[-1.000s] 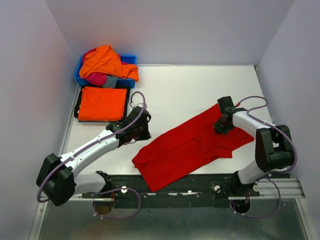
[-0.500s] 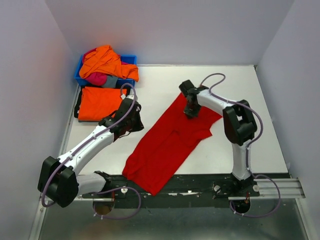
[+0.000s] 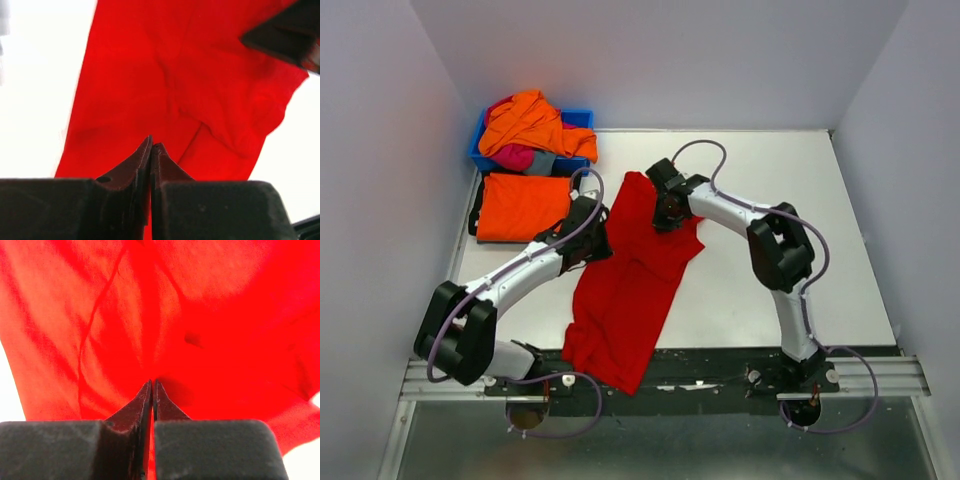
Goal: Fold and stack the t-shirts
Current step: Rotate the tshirt 90 degrees
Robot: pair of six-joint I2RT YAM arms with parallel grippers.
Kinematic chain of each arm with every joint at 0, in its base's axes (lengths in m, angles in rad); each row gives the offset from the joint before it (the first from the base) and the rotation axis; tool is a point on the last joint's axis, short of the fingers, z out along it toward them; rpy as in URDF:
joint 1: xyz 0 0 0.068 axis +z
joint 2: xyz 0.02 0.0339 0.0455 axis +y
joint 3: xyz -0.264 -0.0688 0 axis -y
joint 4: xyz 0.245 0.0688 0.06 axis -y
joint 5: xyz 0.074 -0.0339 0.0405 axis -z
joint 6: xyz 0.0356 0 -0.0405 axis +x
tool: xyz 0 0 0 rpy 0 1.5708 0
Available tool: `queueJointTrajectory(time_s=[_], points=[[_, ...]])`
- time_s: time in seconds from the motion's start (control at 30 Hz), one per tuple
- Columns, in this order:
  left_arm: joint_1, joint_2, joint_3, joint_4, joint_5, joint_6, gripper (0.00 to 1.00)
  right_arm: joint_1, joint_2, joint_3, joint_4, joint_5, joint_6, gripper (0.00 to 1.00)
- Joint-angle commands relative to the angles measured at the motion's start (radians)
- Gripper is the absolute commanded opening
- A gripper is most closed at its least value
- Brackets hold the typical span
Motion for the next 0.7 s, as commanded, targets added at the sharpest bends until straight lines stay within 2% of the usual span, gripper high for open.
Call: queueJointTrajectory(time_s=[0.0,0.1,0.13,0.2,0.37,0.5,0.67], points=[[0.037,0.077,0.068,0.073,-0.020,0.010,0.16,-0.005,-0.226,-0.126,0.096,0.034,-0.083,0.15],[0.056,0.136,0.103,0.088,0.003,0.019,0.16,-0.005,-0.343,-0.270,0.136,0.054,-0.077,0.20],[0.060,0.152,0.114,0.087,0.009,0.022,0.16,-0.005,-0.378,-0.318,0.153,0.051,-0.070,0.18],[0.061,0.192,0.136,0.076,0.012,0.027,0.16,-0.005,-0.424,-0.419,0.174,0.031,-0.044,0.01],[0.063,0.245,0.146,0.048,0.015,0.033,0.14,0.006,-0.480,-0.611,0.257,-0.033,0.021,0.01],[0.063,0.251,0.116,0.057,-0.008,0.044,0.13,0.017,-0.469,-0.674,0.297,-0.058,0.038,0.01],[0.063,0.297,0.110,0.067,0.003,0.044,0.11,0.017,-0.405,-0.657,0.254,-0.015,0.061,0.01]])
